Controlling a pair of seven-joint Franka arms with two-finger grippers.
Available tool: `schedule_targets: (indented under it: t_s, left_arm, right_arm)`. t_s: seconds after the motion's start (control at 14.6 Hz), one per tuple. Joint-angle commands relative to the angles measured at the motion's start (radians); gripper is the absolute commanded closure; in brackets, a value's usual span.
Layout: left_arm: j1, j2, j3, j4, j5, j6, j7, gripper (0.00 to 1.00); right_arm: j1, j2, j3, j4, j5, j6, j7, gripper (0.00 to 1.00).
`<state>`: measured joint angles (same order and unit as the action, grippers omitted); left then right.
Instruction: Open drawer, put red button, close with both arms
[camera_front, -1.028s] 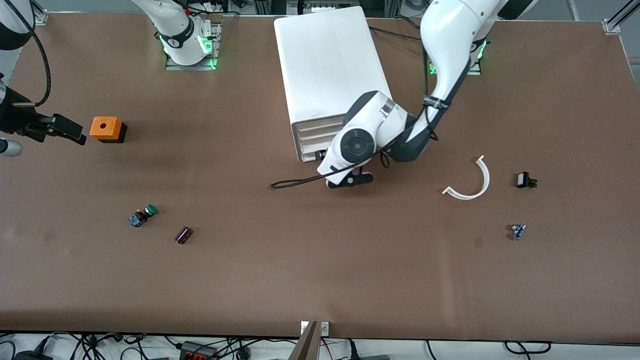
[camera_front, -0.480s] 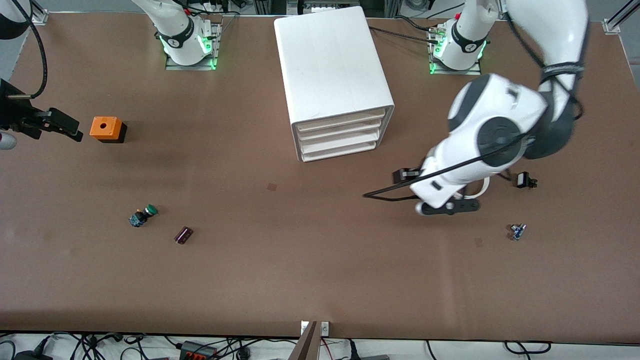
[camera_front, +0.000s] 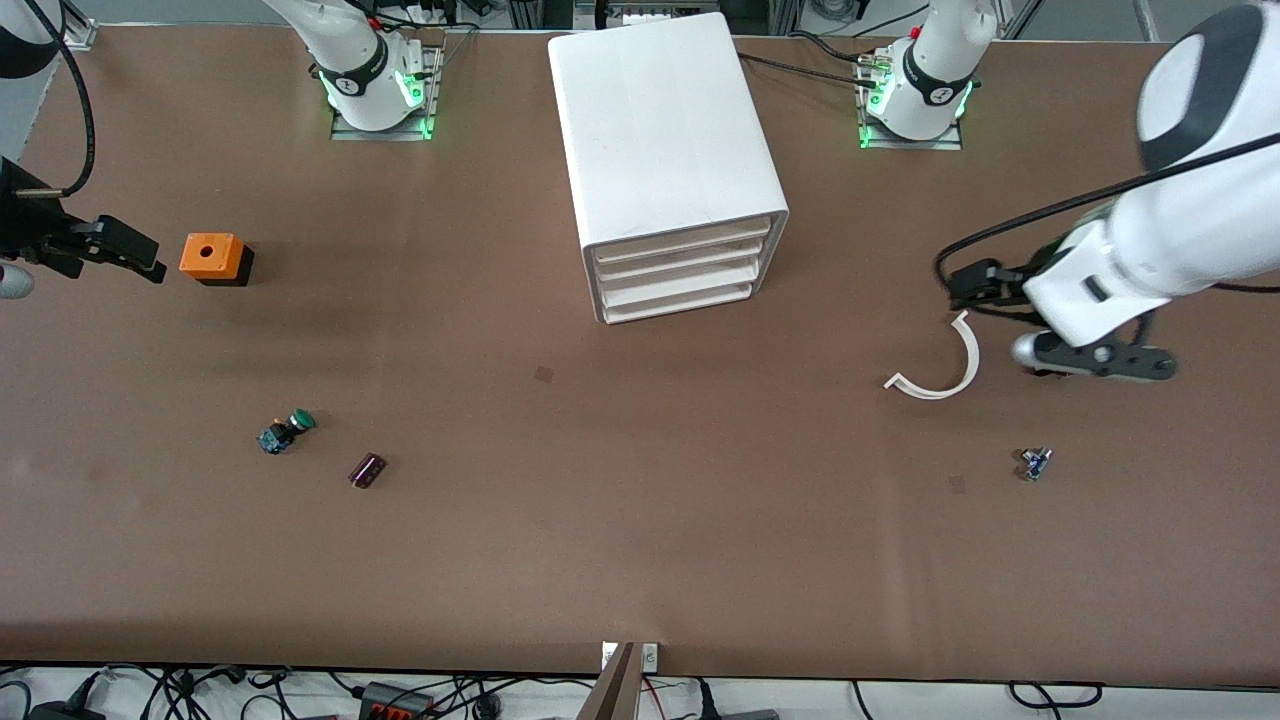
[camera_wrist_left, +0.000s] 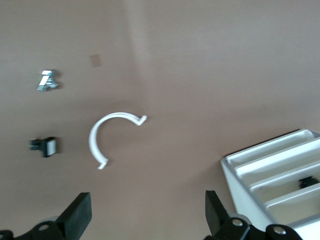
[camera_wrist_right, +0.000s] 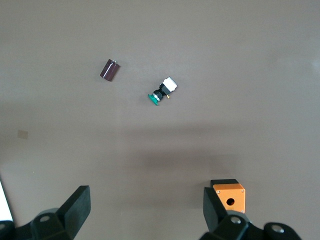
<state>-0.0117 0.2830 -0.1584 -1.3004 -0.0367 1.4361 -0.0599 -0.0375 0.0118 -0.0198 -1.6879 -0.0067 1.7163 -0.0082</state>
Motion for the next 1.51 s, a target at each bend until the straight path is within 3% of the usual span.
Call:
schedule_targets:
  t_s: [0.0, 0.21, 1.44]
  left_arm:
    - [-0.013, -0.147, 0.062, -0.207, -0.008, 0.047, 0.054, 0.00]
    - [-0.010, -0.275, 0.073, -0.367, 0.007, 0.217, 0.077, 0.00]
    - [-0.002, -0.289, 0.066, -0.378, 0.038, 0.211, 0.140, 0.00]
  right_arm:
    - [-0.013, -0.006, 0.017, 0.004, -0.009, -0.010, -0.012, 0.00]
    - [-0.010, -0.007, 0.014, 0.005, -0.006, -0.010, -0.006, 0.00]
    - [-0.005, -0.019, 0.001, -0.001, -0.004, -0.052, -0.019, 0.00]
